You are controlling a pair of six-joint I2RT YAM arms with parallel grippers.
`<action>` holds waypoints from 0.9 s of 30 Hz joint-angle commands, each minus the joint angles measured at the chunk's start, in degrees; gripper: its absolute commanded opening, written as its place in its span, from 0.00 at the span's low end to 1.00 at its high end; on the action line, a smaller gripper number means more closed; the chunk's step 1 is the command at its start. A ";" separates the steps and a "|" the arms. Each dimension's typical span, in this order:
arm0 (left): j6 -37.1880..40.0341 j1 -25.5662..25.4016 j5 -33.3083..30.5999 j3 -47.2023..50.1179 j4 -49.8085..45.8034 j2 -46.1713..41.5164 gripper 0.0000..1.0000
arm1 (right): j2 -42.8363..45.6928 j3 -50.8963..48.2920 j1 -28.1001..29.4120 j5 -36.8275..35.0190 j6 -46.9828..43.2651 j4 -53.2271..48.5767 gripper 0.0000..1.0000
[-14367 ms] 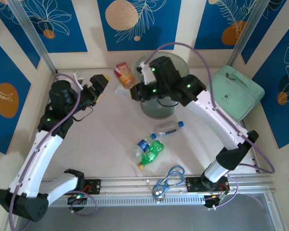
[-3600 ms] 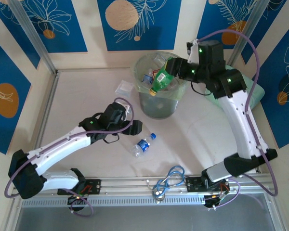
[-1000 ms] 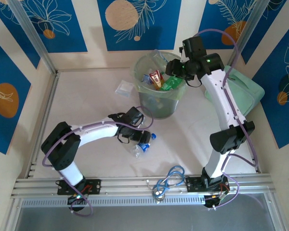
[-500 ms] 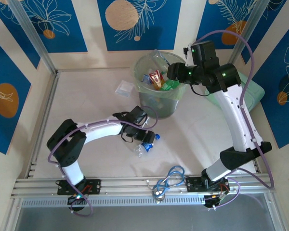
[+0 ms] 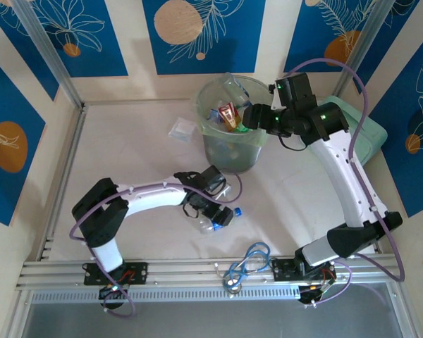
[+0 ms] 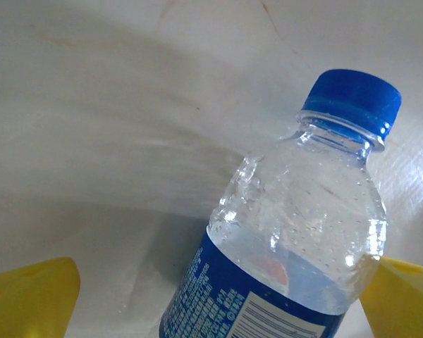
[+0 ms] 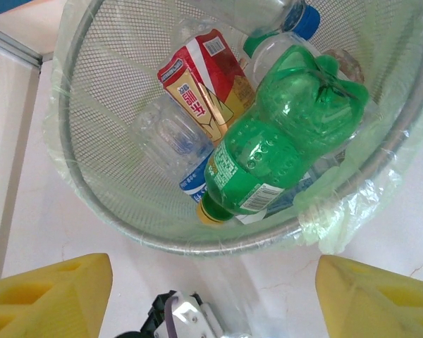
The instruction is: Put the plastic bottles in the bin
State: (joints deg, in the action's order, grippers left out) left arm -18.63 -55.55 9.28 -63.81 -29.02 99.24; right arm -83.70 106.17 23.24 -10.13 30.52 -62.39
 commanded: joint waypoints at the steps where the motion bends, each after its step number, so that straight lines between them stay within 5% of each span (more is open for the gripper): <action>1: 4.42 -1.98 -2.61 -1.84 -2.11 -1.69 1.00 | 2.60 -1.26 0.13 -0.24 0.85 0.56 0.77; 20: 4.86 -4.39 -6.76 -7.61 -9.05 8.21 0.79 | 7.69 -6.84 -2.88 0.80 2.00 0.25 0.75; 27: 1.96 -4.39 -8.11 -8.35 -9.33 3.79 0.71 | 10.50 -8.00 -4.88 1.61 2.35 0.77 0.72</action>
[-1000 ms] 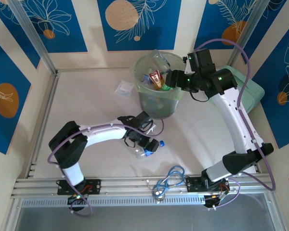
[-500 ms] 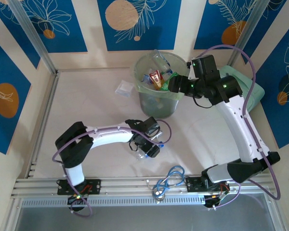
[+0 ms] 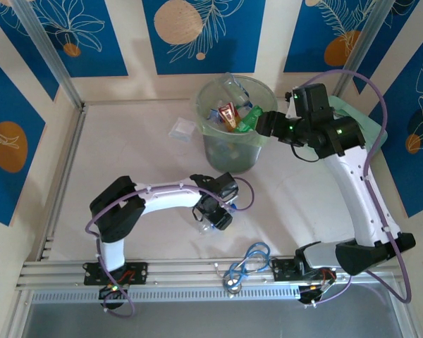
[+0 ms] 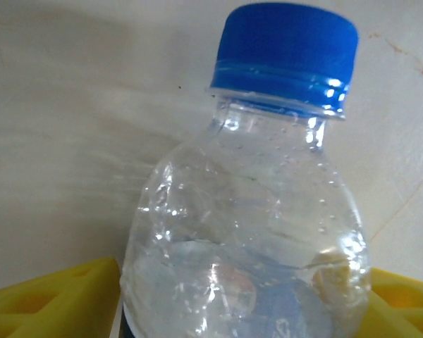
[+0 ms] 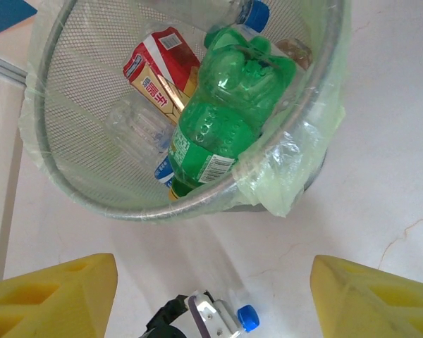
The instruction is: Put the plastic bottles in the bin
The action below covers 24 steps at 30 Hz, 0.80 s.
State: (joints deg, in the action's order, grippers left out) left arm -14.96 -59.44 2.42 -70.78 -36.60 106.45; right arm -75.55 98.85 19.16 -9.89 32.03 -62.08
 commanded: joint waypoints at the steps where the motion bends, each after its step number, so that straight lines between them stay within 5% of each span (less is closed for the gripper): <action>1: -2.02 -0.50 -1.27 -1.45 -1.72 -4.14 0.70 | 2.69 -0.87 -1.04 1.45 0.84 0.47 0.72; 11: -5.34 -0.38 -3.21 -4.42 -8.03 -17.88 0.66 | 5.04 -0.97 -4.19 3.34 0.83 1.33 0.71; 18: -3.03 -0.78 0.49 -3.52 -12.66 -14.74 0.91 | 5.68 -3.34 -4.93 4.80 1.77 2.41 0.74; 24: -1.92 -0.68 -0.25 -2.56 -9.76 -9.27 0.95 | 6.67 -7.64 -4.98 6.37 3.28 3.56 0.76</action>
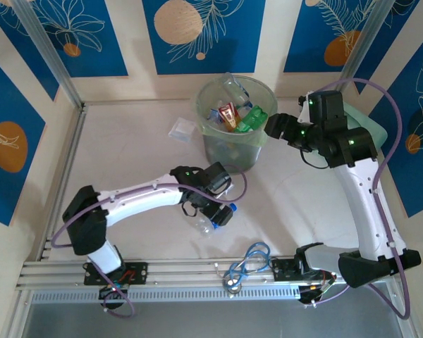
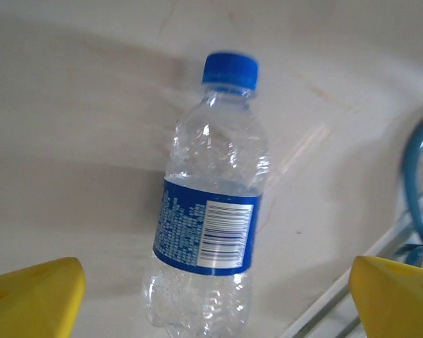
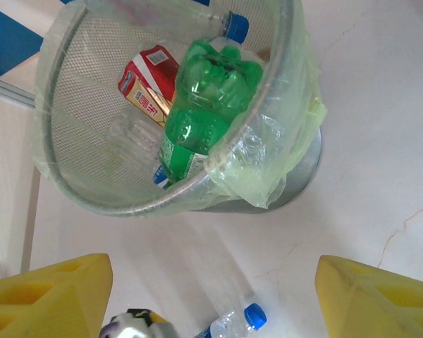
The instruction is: Put the plastic bottles in the bin
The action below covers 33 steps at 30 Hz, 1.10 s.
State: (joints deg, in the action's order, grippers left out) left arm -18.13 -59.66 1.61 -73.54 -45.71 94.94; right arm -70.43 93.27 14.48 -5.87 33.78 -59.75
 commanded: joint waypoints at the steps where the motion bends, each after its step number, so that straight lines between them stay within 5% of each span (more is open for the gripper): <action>1: 1.41 -0.46 1.03 -0.06 -0.21 3.49 0.93 | 1.89 -3.10 -0.26 2.80 2.00 1.69 0.76; 18: 1.70 -0.37 2.33 -0.73 0.90 14.03 0.75 | 4.93 -8.72 -0.40 3.32 3.22 2.97 0.76; 25: 0.20 -0.37 1.59 -0.69 1.25 13.78 0.60 | 5.48 -9.01 -0.92 3.32 2.96 2.97 0.72; 33: -1.29 -0.37 0.33 -1.66 -0.87 8.44 0.54 | 6.60 -9.19 -1.65 3.27 2.86 3.67 0.71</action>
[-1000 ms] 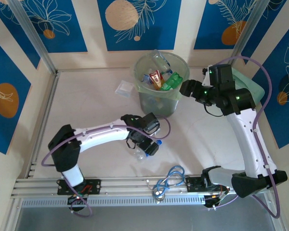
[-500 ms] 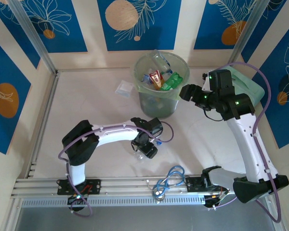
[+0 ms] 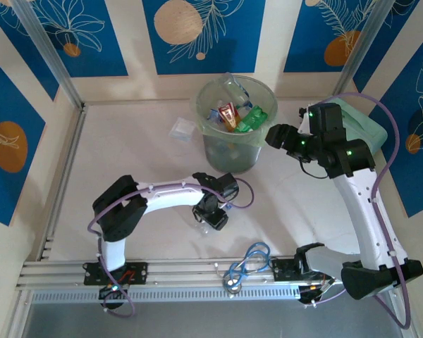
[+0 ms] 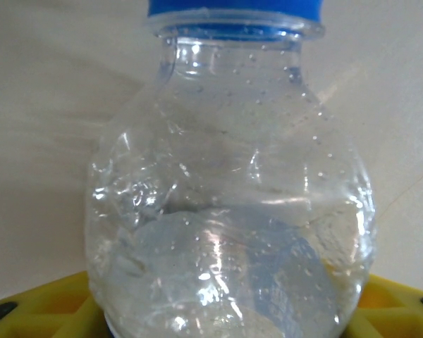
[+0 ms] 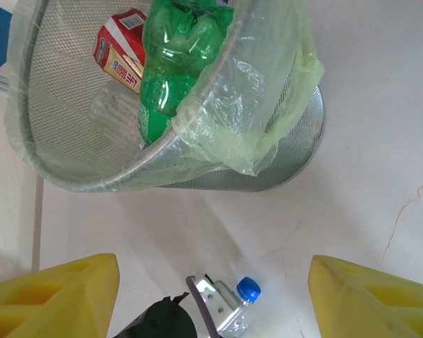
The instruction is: Put the plastic bottles in the bin
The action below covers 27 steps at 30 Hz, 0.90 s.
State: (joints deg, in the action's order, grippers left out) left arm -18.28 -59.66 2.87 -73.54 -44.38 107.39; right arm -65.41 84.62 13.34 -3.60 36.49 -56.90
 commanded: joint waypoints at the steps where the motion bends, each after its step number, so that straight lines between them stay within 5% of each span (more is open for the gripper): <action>1: -1.29 -0.41 -0.94 -2.06 -2.80 -4.77 0.54 | 1.60 -0.46 -0.70 1.05 0.16 0.83 0.71; 6: -3.35 -0.46 -0.83 -8.82 -9.21 -11.95 0.53 | 2.41 0.87 -1.81 1.22 -0.52 0.72 0.71; 11: -6.32 1.49 -3.08 -27.95 -17.84 -16.24 0.54 | 3.27 0.81 -2.75 2.07 -0.55 1.31 0.71; 15: -8.54 7.46 -5.86 -49.25 -24.51 -10.72 0.53 | 3.97 -0.48 -2.79 3.55 0.53 2.95 0.70; 21: -15.66 20.93 4.64 -79.07 -26.98 6.10 0.53 | 4.18 -0.60 -2.55 5.31 0.86 2.61 0.70; 27: -26.28 25.99 9.49 -78.39 -17.22 11.31 0.52 | 5.29 -1.45 -2.38 5.49 0.70 1.73 0.70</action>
State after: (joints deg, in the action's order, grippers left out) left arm -37.69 -33.93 7.73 -152.59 -63.81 116.95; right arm -61.30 83.74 10.81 0.27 36.73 -54.65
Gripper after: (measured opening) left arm 0.523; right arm 0.701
